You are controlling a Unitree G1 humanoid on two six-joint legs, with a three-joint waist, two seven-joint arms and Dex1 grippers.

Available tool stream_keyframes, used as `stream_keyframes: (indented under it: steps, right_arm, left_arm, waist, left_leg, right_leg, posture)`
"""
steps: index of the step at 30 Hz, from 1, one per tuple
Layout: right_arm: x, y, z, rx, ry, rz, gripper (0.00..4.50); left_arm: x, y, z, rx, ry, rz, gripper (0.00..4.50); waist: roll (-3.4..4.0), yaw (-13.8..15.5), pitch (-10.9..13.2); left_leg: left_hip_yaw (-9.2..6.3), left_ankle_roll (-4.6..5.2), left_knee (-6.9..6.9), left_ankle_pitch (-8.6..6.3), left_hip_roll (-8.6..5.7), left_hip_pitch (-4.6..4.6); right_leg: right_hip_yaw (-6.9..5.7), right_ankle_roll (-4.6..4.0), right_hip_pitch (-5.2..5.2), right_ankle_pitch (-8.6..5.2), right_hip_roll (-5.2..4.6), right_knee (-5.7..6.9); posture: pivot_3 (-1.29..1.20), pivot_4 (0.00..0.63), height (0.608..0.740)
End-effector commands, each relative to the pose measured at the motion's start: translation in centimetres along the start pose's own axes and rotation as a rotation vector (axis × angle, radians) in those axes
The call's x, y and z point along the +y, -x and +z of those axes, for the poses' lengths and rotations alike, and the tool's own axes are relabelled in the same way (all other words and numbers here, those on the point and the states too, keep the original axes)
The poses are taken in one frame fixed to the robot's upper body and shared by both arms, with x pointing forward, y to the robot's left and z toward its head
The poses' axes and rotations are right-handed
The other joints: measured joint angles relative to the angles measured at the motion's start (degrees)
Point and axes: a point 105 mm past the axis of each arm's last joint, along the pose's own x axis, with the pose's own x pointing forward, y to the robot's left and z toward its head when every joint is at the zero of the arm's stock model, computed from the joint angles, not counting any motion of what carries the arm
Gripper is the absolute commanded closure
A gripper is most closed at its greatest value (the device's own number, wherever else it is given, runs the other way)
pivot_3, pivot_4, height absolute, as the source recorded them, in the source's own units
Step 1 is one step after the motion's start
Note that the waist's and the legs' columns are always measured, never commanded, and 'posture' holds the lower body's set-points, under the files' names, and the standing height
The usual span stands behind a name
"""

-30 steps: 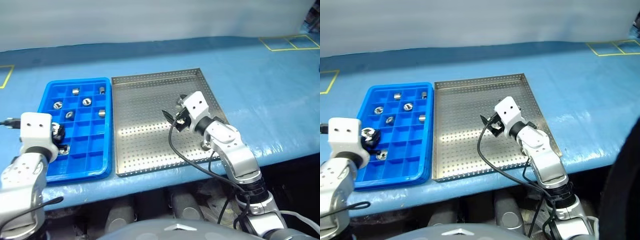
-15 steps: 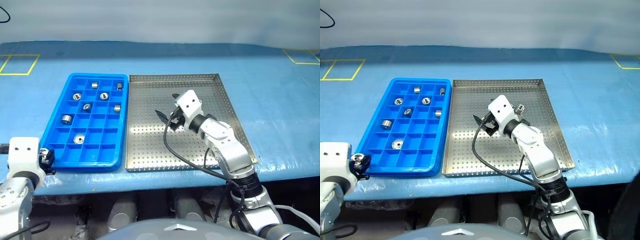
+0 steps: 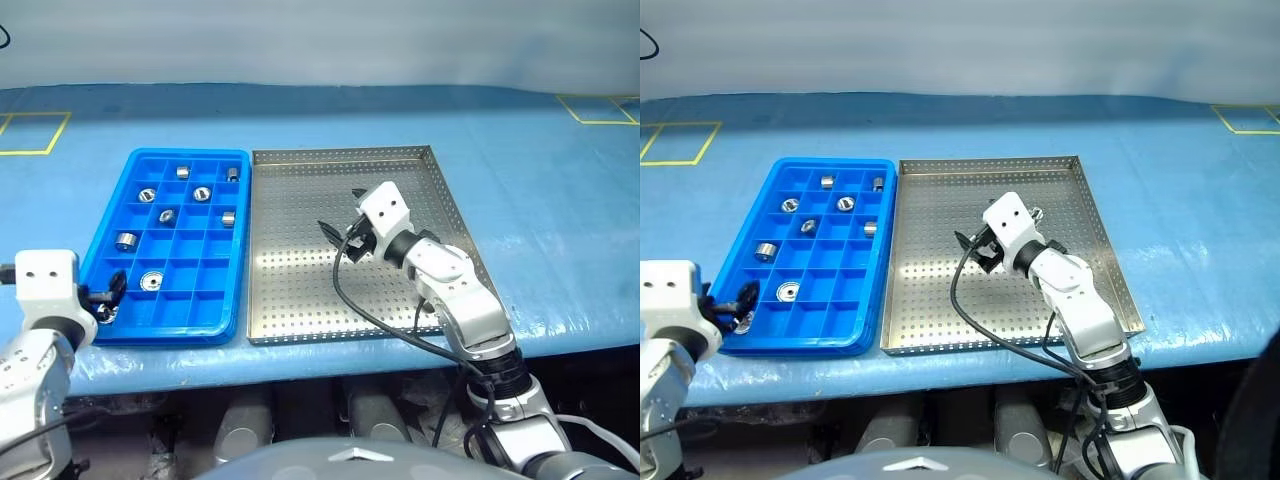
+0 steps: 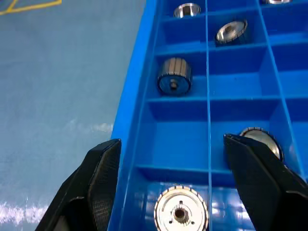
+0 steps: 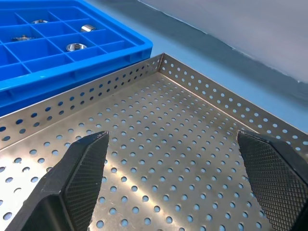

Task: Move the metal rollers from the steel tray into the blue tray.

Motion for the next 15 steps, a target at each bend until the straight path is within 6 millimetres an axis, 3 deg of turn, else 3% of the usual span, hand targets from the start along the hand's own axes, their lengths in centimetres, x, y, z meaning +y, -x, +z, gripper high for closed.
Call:
stream_keyframes:
  steps: [1, 5, 9, 15]
  right_arm:
    - [-1.5, 0.5, 0.9, -0.029, 0.008, -0.083, 0.00]
    - [-3.9, 0.9, -0.3, 0.024, -0.047, -0.215, 0.00]
    - [-5.9, 0.9, -2.3, 0.085, -0.109, -0.303, 0.00]
    - [-8.2, -0.8, -3.9, 0.115, -0.191, -0.360, 0.00]
  left_arm:
    - [-3.3, 0.4, 4.5, -0.234, 0.036, -0.199, 0.85]
    - [-9.0, 0.5, 6.6, -0.335, 0.029, -0.459, 0.85]
    - [-14.5, -0.2, 5.3, -0.282, -0.029, -0.638, 0.85]
    - [-20.3, 0.6, 3.9, -0.252, -0.043, -0.854, 0.85]
  waist:
    - [-0.02, 0.0, 0.0]
    - [-0.04, -0.2, 0.0]
    - [-0.03, -1.4, 0.0]
    - [-0.01, -3.8, 0.0]
  left_leg:
    - [0.00, 0.00, 0.02, 0.00, -0.01, -0.01]
    - [0.01, 0.01, 0.03, -0.01, -0.06, 0.00]
    - [0.07, 0.06, 0.02, -0.04, -0.07, 0.00]
    - [0.17, 0.08, 0.02, -0.04, -0.05, 0.01]
  right_leg:
    - [-0.01, 0.00, 0.01, 0.00, -0.01, 0.00]
    - [0.03, 0.02, 0.04, 0.02, -0.02, -0.03]
    - [0.13, 0.04, 0.04, 0.04, 0.00, -0.05]
    - [0.38, 0.15, 0.01, 0.10, 0.14, -0.04]
  posture:
    - [-0.07, 0.150, 0.740]
    - [-0.11, 0.150, 0.740]
    - [-0.16, 0.150, 0.740]
    - [-0.19, 0.150, 0.740]
